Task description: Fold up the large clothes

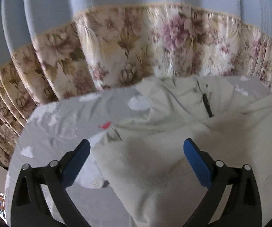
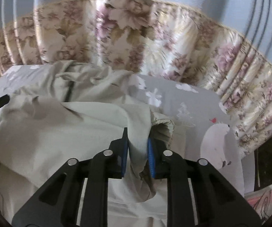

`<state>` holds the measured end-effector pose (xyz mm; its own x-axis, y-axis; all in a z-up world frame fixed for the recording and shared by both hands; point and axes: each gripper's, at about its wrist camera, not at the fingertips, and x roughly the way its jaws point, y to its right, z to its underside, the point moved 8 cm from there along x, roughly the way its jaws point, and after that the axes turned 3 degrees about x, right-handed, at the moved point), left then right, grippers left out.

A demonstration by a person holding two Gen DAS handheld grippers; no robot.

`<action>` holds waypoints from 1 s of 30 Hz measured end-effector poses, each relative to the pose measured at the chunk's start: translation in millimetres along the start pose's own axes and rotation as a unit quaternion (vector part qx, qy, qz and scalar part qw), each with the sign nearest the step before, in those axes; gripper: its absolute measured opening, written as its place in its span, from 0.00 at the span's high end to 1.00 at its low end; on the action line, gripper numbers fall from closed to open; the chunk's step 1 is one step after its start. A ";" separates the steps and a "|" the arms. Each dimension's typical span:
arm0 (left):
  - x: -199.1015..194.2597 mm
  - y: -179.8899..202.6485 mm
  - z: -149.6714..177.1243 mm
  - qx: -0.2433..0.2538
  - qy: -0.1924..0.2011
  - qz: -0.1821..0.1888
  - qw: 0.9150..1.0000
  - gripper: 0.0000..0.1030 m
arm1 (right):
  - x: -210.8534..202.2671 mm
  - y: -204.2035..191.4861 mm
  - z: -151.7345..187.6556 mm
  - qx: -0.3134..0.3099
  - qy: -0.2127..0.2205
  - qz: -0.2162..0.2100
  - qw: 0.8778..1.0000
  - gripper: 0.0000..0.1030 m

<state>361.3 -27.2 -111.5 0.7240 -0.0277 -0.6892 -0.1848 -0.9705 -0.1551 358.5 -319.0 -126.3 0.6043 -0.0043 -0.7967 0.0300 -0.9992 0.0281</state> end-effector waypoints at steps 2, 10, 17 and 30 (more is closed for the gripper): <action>28.5 6.6 19.2 0.007 -0.052 -0.001 0.999 0.04 | 24.0 3.9 12.9 -0.003 -0.037 0.012 0.999 0.60; 39.9 -13.0 20.7 0.044 -0.055 -0.052 0.996 0.04 | 20.7 9.5 3.2 -0.007 -0.039 -0.011 0.999 0.26; 43.9 -60.2 -64.1 -0.007 -0.021 -0.032 0.999 0.04 | 51.8 12.2 -92.7 0.023 -0.031 -0.063 0.997 0.18; 186.5 -32.1 -127.0 -0.008 -0.127 -0.007 0.992 0.04 | 198.3 -25.8 -154.8 0.082 -0.150 -0.083 0.982 0.19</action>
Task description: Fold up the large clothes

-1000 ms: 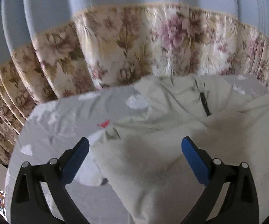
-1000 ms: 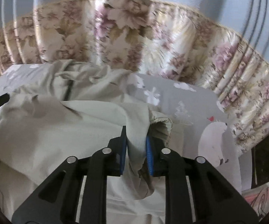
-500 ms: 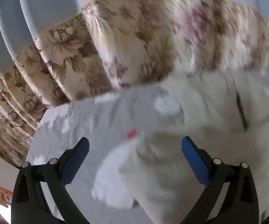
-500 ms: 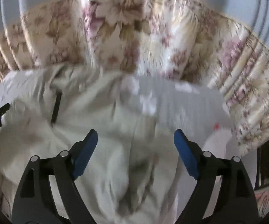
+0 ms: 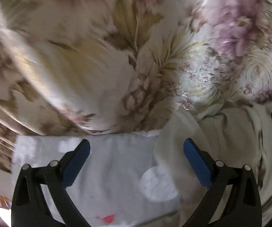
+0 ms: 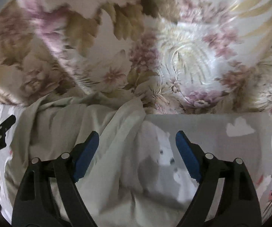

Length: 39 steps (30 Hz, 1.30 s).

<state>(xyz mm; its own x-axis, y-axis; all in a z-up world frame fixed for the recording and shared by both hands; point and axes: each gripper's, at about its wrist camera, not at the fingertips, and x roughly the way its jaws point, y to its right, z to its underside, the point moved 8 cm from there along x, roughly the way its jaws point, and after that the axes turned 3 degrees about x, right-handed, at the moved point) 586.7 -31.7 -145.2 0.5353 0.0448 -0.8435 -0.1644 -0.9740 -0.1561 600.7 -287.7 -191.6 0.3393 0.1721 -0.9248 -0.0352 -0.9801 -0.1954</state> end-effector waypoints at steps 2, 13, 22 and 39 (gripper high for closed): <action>19.2 5.3 -1.9 -0.002 -0.025 0.008 1.000 0.04 | 15.1 -4.9 -0.4 0.008 -0.025 -0.018 1.000 0.32; 38.5 20.8 -9.2 -0.023 -0.038 0.073 0.996 0.72 | 7.3 -38.9 -11.4 -0.038 0.013 -0.037 0.999 0.92; -59.5 17.8 -20.2 0.017 0.070 0.068 0.995 1.00 | -94.8 -61.3 1.2 -0.073 0.122 -0.099 0.985 0.92; -213.4 -1.5 162.9 0.010 0.119 0.132 0.984 1.00 | -211.7 6.8 282.1 -0.181 0.137 -0.195 0.954 0.42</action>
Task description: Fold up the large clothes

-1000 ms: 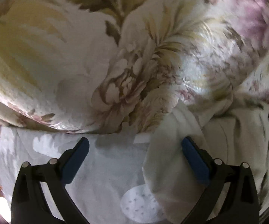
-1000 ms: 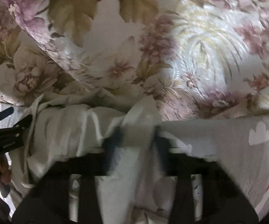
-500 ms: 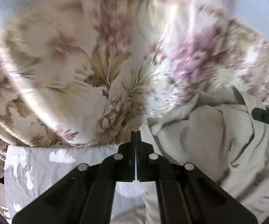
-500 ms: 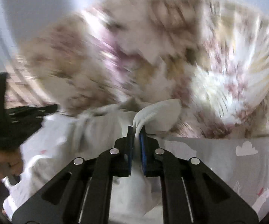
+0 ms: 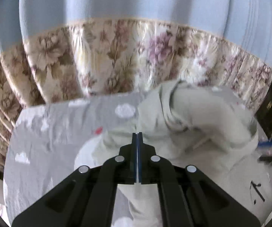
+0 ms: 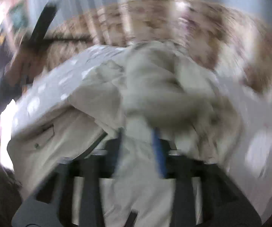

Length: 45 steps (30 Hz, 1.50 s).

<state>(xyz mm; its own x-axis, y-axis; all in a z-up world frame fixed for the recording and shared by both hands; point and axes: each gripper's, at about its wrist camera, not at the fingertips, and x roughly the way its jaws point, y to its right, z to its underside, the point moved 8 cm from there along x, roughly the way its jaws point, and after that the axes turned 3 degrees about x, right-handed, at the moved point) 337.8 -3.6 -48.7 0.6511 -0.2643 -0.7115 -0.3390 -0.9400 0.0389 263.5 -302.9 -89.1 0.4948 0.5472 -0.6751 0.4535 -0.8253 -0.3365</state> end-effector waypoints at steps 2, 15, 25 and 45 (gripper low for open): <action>6.1 3.7 6.2 -0.005 -0.011 0.004 1.000 0.98 | -18.1 24.6 -7.8 0.071 0.035 0.022 0.997 0.33; 60.0 4.5 -81.9 0.013 -0.003 -0.026 1.000 0.97 | 63.3 147.7 -155.2 0.256 0.001 0.064 0.965 0.27; 214.6 11.5 -108.8 0.027 -0.151 0.032 0.988 0.28 | 180.7 121.1 -147.7 0.180 -0.177 0.033 0.967 0.40; 93.2 11.0 -167.3 0.027 -0.009 0.070 0.997 0.95 | 62.4 25.1 -242.3 0.020 0.043 0.067 0.997 0.96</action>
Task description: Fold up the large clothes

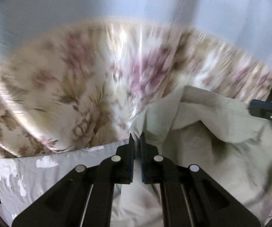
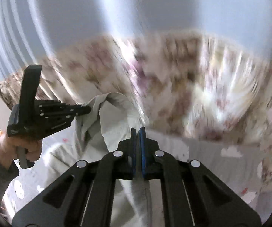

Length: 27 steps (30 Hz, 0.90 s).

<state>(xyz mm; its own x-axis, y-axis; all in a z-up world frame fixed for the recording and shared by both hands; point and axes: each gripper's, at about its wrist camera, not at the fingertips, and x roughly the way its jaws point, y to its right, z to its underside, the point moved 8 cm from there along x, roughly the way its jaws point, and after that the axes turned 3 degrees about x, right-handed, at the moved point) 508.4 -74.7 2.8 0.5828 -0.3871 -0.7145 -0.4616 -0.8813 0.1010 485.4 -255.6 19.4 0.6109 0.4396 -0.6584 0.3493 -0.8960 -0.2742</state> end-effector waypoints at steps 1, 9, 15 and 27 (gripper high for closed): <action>-16.4 2.6 2.7 -0.002 0.010 0.008 1.000 0.95 | -12.4 -8.1 -1.5 -0.007 0.011 -0.003 1.000 0.96; -121.9 40.9 167.8 -0.033 0.039 0.095 0.994 0.95 | -105.3 -113.9 133.3 -0.143 0.066 -0.099 0.983 0.94; -158.4 54.2 306.4 -0.051 -0.015 0.100 0.994 0.95 | -120.1 -108.1 271.9 -0.144 -0.022 -0.106 0.984 0.61; -105.7 46.1 241.9 -0.081 -0.048 0.034 0.995 0.19 | -63.2 -18.5 247.3 0.046 -0.061 0.004 0.997 0.38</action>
<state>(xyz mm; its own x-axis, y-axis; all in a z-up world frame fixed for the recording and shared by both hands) 263.7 -8.9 -84.5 0.4840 -0.4274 -0.7636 -0.3796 -0.8888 0.2568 264.6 -282.3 -107.3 0.5204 0.4267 -0.7396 0.2742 -0.9038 -0.3285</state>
